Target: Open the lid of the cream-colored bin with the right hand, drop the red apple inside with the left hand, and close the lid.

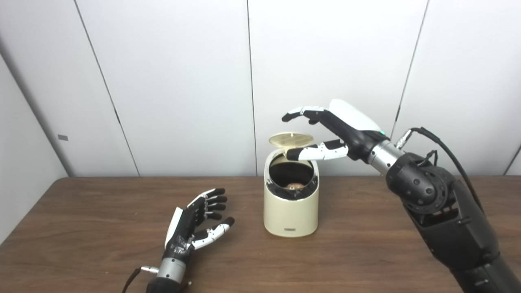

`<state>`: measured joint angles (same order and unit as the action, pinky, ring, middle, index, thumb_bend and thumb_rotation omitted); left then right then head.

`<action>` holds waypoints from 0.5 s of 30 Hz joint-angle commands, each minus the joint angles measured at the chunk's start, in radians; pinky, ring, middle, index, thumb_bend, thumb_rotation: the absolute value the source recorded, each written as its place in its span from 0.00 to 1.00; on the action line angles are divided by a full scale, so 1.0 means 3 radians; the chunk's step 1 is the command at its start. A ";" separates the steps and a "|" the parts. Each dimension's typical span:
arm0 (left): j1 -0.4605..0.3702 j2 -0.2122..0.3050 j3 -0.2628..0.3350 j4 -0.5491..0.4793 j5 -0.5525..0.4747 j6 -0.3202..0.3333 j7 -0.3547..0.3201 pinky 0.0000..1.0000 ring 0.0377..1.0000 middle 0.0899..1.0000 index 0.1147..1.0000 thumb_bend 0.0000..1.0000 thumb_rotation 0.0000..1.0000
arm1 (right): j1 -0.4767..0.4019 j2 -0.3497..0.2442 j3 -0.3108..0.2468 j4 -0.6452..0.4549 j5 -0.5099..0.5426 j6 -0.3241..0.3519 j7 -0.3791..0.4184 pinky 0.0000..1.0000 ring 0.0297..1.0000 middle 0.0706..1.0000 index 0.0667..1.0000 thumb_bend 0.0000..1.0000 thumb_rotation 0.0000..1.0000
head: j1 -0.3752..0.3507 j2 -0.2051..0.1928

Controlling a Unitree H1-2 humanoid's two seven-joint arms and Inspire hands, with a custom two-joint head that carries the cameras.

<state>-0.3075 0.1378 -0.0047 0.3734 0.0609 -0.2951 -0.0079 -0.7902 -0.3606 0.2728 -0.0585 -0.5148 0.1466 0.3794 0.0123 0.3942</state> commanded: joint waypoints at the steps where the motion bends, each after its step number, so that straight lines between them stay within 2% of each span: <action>1: 0.0150 -0.0060 -0.0009 0.0159 -0.0027 -0.0083 0.0002 0.65 0.71 0.73 0.77 0.55 0.05 | -0.0156 -0.0066 -0.0040 -0.0020 -0.0012 -0.0093 -0.0020 0.84 0.91 0.82 0.77 0.68 0.79 | 0.0005 0.0004; 5: 0.0153 -0.0057 -0.0010 0.0149 -0.0008 -0.0092 0.0005 0.65 0.70 0.71 0.77 0.55 0.05 | -0.0119 -0.0119 -0.0017 -0.0034 -0.0034 -0.0029 0.0086 0.84 0.93 0.83 0.78 0.68 0.81 | 0.0023 0.0027; 9: 0.0161 -0.0058 -0.0001 0.0112 -0.0027 -0.0067 -0.0006 0.64 0.70 0.71 0.77 0.55 0.04 | -0.0117 -0.0236 0.0138 -0.0093 -0.0280 0.0021 0.0292 0.84 0.96 0.83 0.78 0.72 0.85 | 0.0023 0.0032; 15: 0.0173 -0.0063 0.0000 0.0091 -0.0004 -0.0059 0.0009 0.63 0.70 0.71 0.77 0.56 0.06 | -0.0083 -0.0316 0.0246 -0.0085 -0.0417 -0.0068 0.0408 0.94 0.95 0.80 0.78 0.76 0.84 | 0.0028 0.0053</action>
<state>-0.3020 0.1370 0.0006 0.3647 0.0616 -0.2962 -0.0102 -0.7794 -0.4374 0.3522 -0.0600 -0.6266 0.1481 0.5070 0.0199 0.4096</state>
